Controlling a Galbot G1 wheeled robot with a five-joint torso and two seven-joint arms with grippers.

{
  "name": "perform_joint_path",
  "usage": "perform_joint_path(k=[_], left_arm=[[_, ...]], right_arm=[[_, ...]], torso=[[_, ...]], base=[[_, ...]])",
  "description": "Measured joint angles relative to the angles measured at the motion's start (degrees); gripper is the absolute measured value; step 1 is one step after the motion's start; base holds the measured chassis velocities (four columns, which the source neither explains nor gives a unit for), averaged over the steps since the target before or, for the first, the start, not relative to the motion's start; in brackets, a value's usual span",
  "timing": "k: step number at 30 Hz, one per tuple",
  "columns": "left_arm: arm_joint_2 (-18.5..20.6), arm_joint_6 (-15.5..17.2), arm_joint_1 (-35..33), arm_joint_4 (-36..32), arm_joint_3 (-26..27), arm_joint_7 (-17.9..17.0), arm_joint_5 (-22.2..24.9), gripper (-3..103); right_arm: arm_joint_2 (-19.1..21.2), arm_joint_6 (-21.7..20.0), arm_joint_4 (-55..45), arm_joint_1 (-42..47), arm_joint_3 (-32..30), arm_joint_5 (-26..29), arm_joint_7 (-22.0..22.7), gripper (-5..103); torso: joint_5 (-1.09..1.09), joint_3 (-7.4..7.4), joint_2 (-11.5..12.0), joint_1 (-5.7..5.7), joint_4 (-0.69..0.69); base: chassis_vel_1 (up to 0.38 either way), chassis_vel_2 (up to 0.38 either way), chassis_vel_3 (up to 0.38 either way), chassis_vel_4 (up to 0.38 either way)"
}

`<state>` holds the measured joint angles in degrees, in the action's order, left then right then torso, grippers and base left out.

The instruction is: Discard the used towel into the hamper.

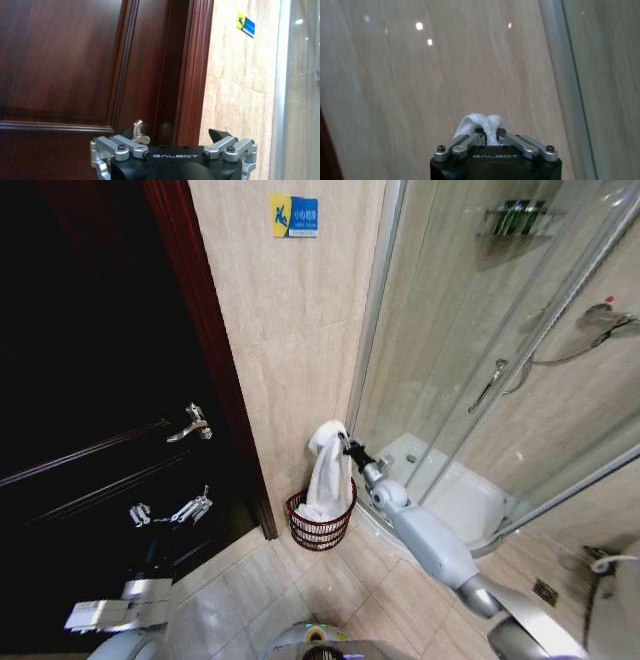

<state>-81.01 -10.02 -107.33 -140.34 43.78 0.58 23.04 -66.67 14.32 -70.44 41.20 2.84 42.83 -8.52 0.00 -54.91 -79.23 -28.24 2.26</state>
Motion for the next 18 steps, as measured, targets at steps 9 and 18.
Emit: perform_joint_path(k=[9, 18], left_arm=[[0.0, 0.0, 0.0, 0.0, 0.0, 0.0, 0.0, 100], [0.0, 0.0, 0.0, 0.0, 0.0, 0.0, 0.0, 100]], right_arm=[[-1.5, -4.4, 10.3, -0.3, 2.2, -1.2, -1.0, 9], [-1.1, -15.0, 16.8, -2.5, 3.8, -4.0, -2.2, 9]], torso=[[-0.01, 0.00, 0.0, 0.00, 0.01], [0.00, 0.00, 0.0, 0.00, 0.00]], base=[[0.000, 0.000, 0.000, 0.000], [0.000, 0.000, 0.000, 0.000]])
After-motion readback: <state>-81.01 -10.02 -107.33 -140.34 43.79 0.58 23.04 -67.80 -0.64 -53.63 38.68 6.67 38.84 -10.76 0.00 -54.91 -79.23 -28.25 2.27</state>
